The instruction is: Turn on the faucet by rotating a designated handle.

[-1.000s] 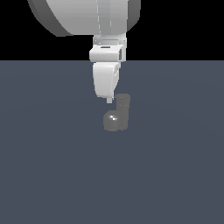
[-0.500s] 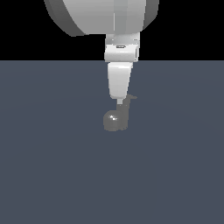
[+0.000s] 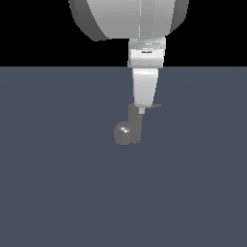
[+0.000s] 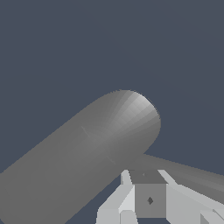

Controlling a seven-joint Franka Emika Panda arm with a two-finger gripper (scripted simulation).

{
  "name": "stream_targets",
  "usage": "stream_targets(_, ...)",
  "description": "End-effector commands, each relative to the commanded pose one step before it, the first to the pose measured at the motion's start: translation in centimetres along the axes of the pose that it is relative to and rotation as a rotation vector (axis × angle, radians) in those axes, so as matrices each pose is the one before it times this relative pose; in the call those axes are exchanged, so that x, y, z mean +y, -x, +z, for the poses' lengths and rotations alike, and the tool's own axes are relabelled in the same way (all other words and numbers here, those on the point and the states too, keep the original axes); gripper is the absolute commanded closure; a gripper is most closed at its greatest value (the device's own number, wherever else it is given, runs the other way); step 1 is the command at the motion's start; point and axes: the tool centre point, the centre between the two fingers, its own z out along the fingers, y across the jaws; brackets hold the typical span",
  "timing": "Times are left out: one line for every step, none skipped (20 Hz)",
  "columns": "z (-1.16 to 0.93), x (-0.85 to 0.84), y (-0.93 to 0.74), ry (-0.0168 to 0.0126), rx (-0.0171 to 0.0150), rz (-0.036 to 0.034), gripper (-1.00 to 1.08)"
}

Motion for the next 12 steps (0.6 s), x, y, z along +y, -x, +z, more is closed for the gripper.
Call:
stream_targets(0.068, -0.858, -2.137, -0.00747, 0.00423, 0.02562, 1.08)
stream_targets(0.004, -0.168, -0.346, 0.00009, 0.00022, 0.00153, 1.08)
stream_targets(0.004, -0.168, -0.337, 0.00008, 0.00019, 0.00137, 1.08)
stream_targets(0.004, -0.168, -0.344, 0.00009, 0.00022, 0.00153, 1.08)
stream_targets(0.004, -0.167, -0.335, 0.00008, 0.00019, 0.00137, 1.08)
stream_targets(0.004, -0.167, -0.342, 0.00009, 0.00022, 0.00153, 1.08)
stream_targets(0.004, -0.167, -0.334, 0.00008, 0.00019, 0.00136, 1.08)
stream_targets(0.004, -0.166, -0.341, 0.00009, 0.00022, 0.00153, 1.08)
stream_targets(0.004, -0.166, -0.332, 0.00008, 0.0002, 0.00136, 1.08)
stream_targets(0.004, -0.166, -0.34, 0.0001, 0.00022, 0.00153, 1.08)
stream_targets(0.004, -0.166, -0.339, 0.0001, 0.00022, 0.00152, 1.08)
stream_targets(0.003, -0.166, -0.33, 0.00009, 0.0002, 0.00136, 1.08)
